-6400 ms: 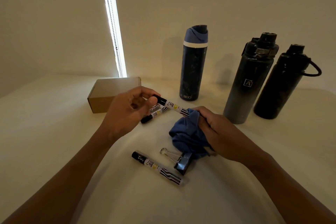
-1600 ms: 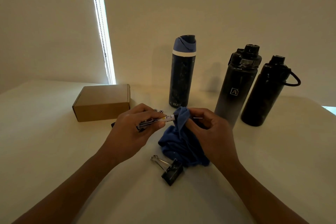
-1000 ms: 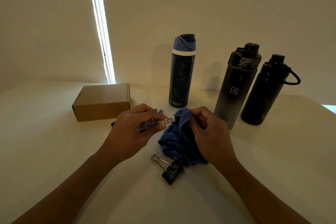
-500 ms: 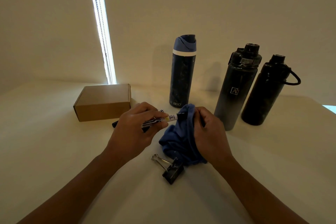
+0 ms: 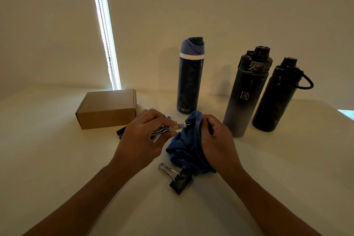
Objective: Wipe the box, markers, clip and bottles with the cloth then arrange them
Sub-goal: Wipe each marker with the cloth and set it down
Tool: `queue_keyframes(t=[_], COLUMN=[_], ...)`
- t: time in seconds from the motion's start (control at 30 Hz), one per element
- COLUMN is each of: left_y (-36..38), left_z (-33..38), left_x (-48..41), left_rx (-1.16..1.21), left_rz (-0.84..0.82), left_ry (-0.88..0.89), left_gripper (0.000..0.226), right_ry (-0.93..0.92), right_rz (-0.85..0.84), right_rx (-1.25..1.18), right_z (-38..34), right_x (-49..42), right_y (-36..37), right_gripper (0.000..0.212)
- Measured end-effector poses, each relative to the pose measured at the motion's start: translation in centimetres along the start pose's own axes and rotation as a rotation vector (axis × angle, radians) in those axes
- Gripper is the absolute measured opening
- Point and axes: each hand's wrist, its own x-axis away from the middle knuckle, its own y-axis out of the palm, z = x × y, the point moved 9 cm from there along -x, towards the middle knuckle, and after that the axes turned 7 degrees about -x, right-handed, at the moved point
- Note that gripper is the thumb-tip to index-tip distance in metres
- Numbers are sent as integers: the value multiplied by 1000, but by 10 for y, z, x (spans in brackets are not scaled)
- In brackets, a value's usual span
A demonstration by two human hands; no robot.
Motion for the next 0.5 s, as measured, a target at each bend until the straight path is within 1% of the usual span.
queue_keyframes(t=[0.03, 0.07, 0.1, 0.17, 0.2, 0.23, 0.33, 0.4, 0.5], left_y=[0, 1, 2, 3, 3, 3, 2, 2, 2], left_z=[0, -1, -2, -3, -2, -1, 2, 2, 1], left_x=[1, 2, 2, 2, 2, 1, 0, 1, 2], left_rx=[-12, -27, -39, -47, -45, -41, -38, -50, -79], left_rz=[-4, -9, -12, -14, -10, -5, 6, 0, -5], left_ry=[2, 3, 4, 5, 7, 10, 15, 17, 27], left_gripper=[34, 35, 36, 36, 35, 34, 33, 33, 33], right_ry=[39, 64, 47, -10, -18, -1, 129, 71, -1], right_rz=[-59, -95, -91, -6, 31, 24, -79, -54, -7], right_rx=[-7, 33, 90, 117, 83, 49, 41, 85, 132], right_z=[4, 4, 5, 0, -1, 2, 14, 7, -5], right_x=[-2, -2, -3, -2, -2, -1, -3, -6, 0], right_y=[7, 13, 14, 6, 0, -3, 8, 12, 10], right_gripper=[57, 66, 59, 29, 25, 25, 19, 8, 20])
